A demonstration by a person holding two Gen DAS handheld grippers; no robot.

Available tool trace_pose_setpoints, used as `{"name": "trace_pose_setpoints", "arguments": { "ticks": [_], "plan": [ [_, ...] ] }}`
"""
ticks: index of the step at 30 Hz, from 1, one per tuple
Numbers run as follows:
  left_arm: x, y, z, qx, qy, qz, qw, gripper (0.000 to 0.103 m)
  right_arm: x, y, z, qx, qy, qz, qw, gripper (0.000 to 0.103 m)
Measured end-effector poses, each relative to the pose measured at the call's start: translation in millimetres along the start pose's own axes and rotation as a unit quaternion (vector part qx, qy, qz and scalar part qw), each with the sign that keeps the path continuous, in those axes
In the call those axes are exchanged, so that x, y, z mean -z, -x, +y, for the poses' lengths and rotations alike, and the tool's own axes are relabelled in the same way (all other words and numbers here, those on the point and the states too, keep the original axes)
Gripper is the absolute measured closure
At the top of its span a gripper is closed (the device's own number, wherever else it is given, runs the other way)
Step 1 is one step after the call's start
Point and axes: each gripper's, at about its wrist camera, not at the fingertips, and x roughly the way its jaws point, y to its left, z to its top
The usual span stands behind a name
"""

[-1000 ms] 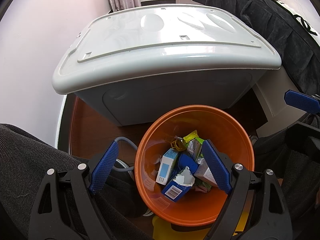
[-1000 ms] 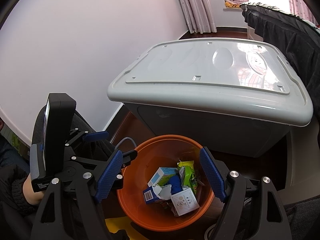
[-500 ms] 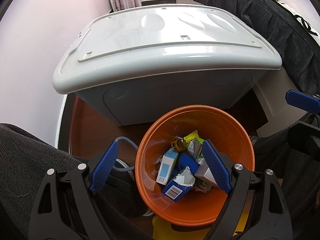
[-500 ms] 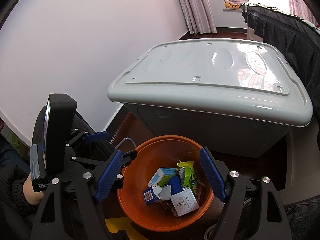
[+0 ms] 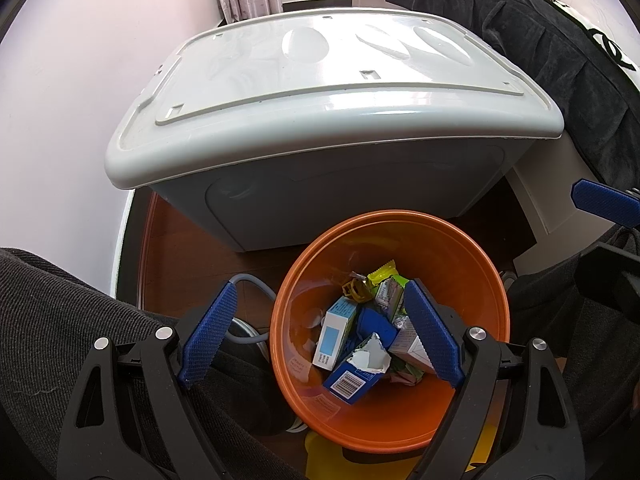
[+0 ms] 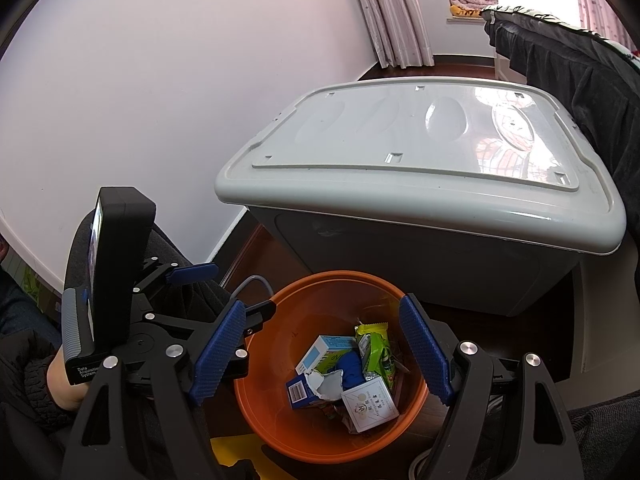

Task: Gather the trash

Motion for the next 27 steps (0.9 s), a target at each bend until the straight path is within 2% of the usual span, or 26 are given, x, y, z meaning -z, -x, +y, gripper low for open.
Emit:
{"name": "trace_pose_setpoints", "arguments": {
  "ticks": [27],
  "plan": [
    [-1.3, -0.7, 0.0, -0.001, -0.005, 0.000, 1.0000, 0.020, -0.2, 0.0, -0.4, 0.000, 0.000, 0.000, 1.000, 0.025]
  ]
}}
